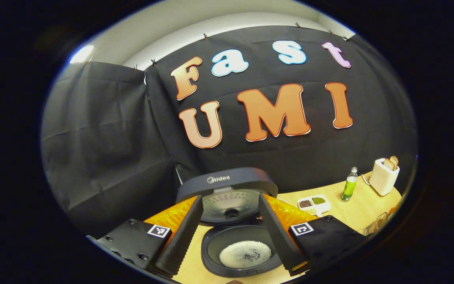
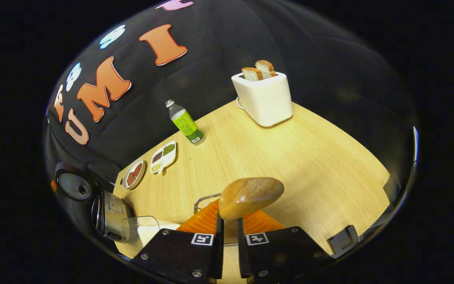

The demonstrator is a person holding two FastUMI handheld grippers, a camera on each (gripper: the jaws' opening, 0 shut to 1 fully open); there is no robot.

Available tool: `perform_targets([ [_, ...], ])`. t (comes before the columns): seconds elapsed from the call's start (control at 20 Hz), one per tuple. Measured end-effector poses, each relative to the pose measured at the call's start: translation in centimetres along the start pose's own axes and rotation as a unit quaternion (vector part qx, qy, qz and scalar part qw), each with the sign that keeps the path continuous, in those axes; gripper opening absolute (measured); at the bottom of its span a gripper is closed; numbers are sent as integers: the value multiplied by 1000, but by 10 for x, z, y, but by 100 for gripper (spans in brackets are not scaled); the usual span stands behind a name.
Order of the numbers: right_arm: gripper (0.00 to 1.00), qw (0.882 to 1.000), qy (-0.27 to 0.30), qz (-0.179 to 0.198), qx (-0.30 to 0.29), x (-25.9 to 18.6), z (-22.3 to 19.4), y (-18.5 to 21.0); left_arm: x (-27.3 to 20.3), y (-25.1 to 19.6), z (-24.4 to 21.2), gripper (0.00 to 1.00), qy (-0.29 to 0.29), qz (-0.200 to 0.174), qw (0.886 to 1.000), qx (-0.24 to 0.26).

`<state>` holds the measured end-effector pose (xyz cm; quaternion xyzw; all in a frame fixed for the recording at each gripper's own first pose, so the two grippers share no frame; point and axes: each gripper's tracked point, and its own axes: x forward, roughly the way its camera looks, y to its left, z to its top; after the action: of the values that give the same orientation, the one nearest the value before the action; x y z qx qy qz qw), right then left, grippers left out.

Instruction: Close the left gripper, press the button to open the rice cooker; take a wooden spoon from the chopstick holder with the right hand, scoop a spoonful of rice and pour it into the rice cooker, then put the wooden spoon back into the chopstick holder.

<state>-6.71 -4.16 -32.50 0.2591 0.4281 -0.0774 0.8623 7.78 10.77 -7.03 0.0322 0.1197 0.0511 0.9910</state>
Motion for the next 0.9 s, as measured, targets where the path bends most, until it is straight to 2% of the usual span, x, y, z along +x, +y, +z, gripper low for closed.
perform_targets([
  [0.05,17,1000,2,-7,5,-1,0,-3,8,8,7,95,-2,1,1000,-10],
  [0.1,8,1000,6,-13,8,-6,0,-6,17,14,15,95,-4,2,1000,-23],
  [0.15,28,1000,13,-19,12,-10,-1,-9,26,18,24,100,-7,-2,999,-33],
  [0.2,34,1000,13,-19,14,-16,1,-9,34,19,33,89,-8,-7,999,-39],
  [0.25,45,1000,8,-21,13,-22,6,-9,43,25,41,95,-11,-5,999,-42],
  [0.3,46,1000,1,-26,6,-27,12,-12,53,30,48,95,-11,-3,999,-45],
  [0.35,68,999,-9,-34,-3,-32,19,-13,65,34,51,95,-9,-1,999,-51],
  [0.45,81,998,-31,-40,-23,-46,36,-10,88,41,49,95,15,10,998,-61],
  [0.7,89,990,-115,-39,-71,-85,92,8,136,34,36,96,83,13,994,-65],
  [0.75,89,988,-130,-35,-77,-92,101,14,145,31,26,93,109,12,991,-73],
  [0.9,89,984,-155,-29,-87,-107,119,24,159,17,-11,95,181,1,979,-89],
])
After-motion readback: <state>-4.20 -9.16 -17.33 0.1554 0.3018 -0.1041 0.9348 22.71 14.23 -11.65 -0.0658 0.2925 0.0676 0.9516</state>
